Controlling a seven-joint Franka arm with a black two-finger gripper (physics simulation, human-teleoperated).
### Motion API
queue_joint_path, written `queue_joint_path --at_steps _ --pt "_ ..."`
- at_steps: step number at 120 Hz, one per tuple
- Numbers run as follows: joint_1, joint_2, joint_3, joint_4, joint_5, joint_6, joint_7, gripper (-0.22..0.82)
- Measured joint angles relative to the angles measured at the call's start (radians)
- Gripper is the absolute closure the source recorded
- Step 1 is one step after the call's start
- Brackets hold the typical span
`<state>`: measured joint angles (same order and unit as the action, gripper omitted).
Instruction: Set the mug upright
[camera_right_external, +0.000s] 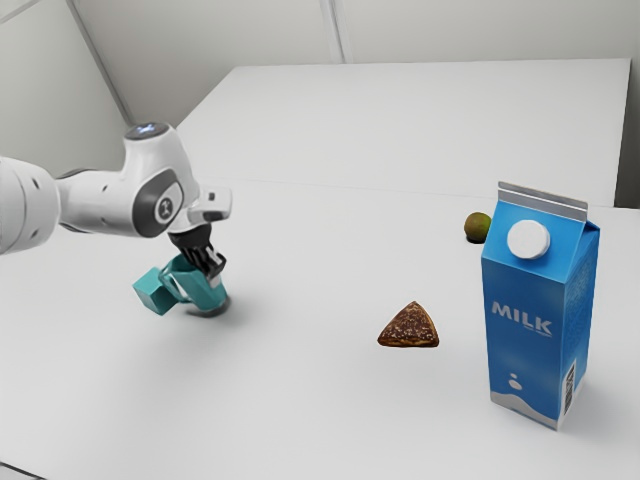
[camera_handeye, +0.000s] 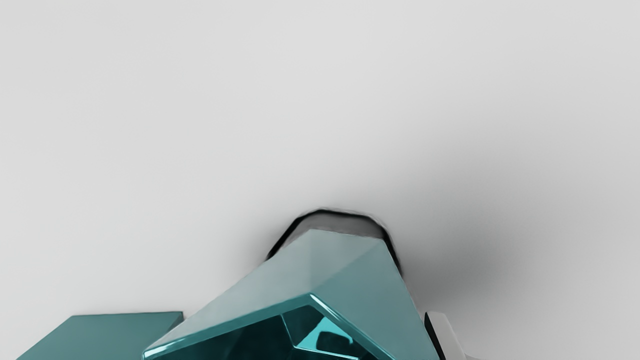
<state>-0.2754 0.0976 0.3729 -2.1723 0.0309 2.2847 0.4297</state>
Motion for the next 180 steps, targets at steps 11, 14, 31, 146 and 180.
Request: queue_joint_path --at_steps 11,14,31,146,180 --pt "-0.006 0.012 0.005 -0.002 0.016 0.0 -0.006 0.79" --pt "-0.01 0.014 0.006 -0.004 0.021 0.0 -0.008 0.79" --pt "-0.017 0.025 0.008 -0.012 0.043 -0.001 -0.016 0.79" --pt "-0.009 -0.076 0.021 0.165 0.06 -0.141 -0.026 0.02" --pt "0.004 -0.095 0.021 0.44 0.061 -0.371 -0.064 0.0"
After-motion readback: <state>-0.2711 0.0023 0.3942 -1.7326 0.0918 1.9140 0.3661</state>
